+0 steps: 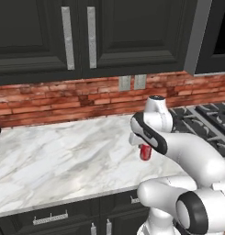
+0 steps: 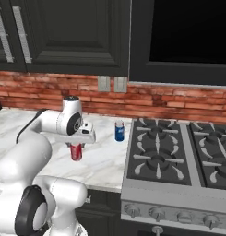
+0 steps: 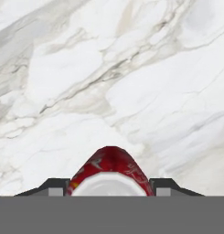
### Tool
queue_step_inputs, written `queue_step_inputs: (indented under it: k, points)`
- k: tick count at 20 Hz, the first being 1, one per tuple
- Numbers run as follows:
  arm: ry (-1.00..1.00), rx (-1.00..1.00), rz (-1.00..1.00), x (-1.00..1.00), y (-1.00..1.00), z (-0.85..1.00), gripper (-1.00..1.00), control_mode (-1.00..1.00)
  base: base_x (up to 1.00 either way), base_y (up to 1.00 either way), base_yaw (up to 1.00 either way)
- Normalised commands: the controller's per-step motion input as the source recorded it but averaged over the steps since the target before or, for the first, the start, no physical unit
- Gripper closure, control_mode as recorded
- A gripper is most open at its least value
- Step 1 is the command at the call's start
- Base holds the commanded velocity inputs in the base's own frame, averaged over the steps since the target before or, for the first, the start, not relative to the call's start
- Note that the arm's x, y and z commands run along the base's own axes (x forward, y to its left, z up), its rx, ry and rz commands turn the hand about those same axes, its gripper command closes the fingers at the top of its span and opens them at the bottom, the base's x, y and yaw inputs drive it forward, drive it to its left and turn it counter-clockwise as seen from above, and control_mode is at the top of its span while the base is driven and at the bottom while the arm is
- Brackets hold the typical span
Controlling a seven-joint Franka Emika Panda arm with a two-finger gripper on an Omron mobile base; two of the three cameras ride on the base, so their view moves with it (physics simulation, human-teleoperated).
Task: Four empty soda cans are scattered around the kitchen. Gather all the cans and cluster them next to the stove for recycling.
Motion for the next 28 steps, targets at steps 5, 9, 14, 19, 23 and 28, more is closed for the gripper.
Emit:
queue_step_inputs:
  k: [5, 9, 14, 19, 23, 28]
  points:
    - [0.0, 0.0, 0.0, 0.47, -0.37, 0.0, 1.0, -1.0, 0.0, 0.0, 0.0]
    - [0.0, 0.0, 0.0, 0.45, -0.4, -0.03, 1.0, -1.0, 0.0, 0.0, 0.0]
    - [0.0, 0.0, 0.0, 0.35, -0.42, 0.0, 1.0, -1.0, 0.0, 0.0, 0.0]
    - [0.0, 0.0, 0.0, 0.28, -0.42, 0.0, 1.0, -1.0, 0.0, 0.0, 0.0]
    - [0.0, 0.0, 0.0, 0.25, -0.38, -0.01, 1.0, -1.0, 0.0, 0.0, 0.0]
    - [0.0, 0.0, 0.0, 0.19, -0.31, -0.06, 1.0, -1.0, 0.0, 0.0, 0.0]
